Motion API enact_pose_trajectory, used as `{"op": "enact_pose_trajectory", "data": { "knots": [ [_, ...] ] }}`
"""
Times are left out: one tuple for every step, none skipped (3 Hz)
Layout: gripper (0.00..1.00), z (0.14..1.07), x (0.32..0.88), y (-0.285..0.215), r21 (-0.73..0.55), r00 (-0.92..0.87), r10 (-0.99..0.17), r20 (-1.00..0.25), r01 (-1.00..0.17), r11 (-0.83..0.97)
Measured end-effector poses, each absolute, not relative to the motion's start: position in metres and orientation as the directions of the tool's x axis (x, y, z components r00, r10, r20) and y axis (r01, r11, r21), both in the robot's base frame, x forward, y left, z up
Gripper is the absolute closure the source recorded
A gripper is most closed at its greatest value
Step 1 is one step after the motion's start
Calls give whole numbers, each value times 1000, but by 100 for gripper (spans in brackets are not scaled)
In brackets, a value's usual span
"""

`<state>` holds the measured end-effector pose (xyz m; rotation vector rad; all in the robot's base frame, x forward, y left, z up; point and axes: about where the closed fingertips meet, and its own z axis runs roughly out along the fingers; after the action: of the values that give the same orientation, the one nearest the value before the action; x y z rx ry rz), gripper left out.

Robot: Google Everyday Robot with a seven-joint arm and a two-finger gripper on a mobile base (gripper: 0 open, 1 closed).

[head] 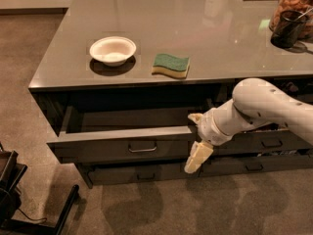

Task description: Open top drawer

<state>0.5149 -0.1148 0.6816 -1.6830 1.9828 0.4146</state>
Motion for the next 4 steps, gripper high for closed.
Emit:
{"op": "enact_pose_trajectory", "data": {
  "knots": [
    [0,668,517,-104,-67,-77,-840,-537,-989,133],
    [0,657,521,-96,-65,-51,-844,-534,-993,101],
    [0,655,522,-94,-64,-42,-845,-533,-994,90],
    [0,655,520,-94,-61,-39,-847,-530,-995,84]
  ]
}}
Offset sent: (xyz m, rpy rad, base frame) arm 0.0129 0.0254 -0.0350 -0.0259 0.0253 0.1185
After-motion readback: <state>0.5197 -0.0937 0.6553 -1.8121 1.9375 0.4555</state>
